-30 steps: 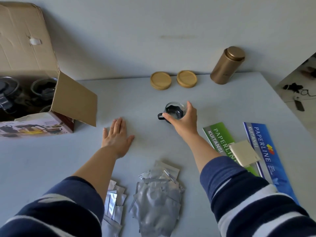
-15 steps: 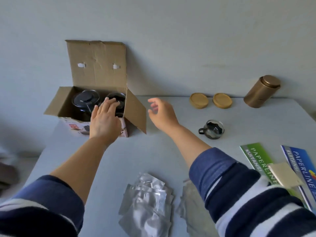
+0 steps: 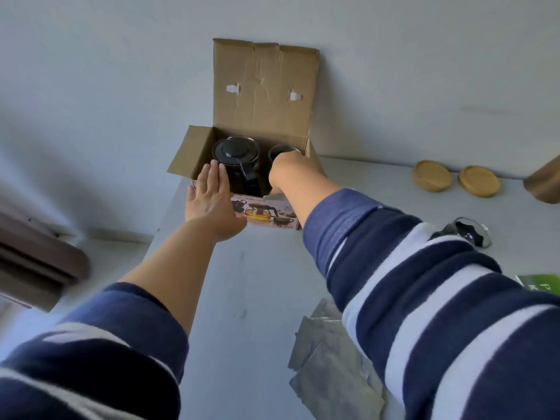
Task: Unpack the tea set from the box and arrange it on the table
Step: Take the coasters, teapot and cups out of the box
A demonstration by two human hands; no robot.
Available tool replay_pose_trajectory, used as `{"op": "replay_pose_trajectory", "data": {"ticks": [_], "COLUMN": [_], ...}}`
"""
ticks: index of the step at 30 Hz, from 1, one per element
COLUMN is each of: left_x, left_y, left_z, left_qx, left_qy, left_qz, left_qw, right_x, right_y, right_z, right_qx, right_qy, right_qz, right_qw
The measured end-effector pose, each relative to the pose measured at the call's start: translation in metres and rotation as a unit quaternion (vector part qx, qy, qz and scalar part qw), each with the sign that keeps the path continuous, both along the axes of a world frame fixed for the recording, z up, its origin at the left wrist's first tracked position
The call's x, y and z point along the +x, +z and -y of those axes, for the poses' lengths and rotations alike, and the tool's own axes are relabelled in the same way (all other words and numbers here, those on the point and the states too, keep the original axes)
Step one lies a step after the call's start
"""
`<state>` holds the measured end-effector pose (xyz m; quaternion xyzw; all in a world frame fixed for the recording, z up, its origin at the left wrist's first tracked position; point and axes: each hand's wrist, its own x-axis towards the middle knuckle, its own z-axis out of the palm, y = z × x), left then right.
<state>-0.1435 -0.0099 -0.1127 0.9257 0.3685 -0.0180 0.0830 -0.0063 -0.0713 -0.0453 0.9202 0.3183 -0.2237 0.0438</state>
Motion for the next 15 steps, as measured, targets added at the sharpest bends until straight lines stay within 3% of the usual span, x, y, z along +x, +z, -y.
{"op": "replay_pose_trajectory", "data": {"ticks": [6, 15], "left_x": [-0.005, -0.005], "left_y": [-0.003, -0.006], "left_z": [-0.006, -0.005], "left_qx": [0.033, 0.039], "left_qy": [-0.033, -0.047], "left_qz": [0.005, 0.024], "left_qw": [0.999, 0.998], "right_x": [-0.01, -0.02], "right_y": [-0.014, -0.014], "right_z": [-0.013, -0.005], "right_qx": [-0.168, -0.178], "right_qy": [0.047, 0.067], "right_qz": [0.064, 0.155], "right_qw": [0.983, 0.969]}}
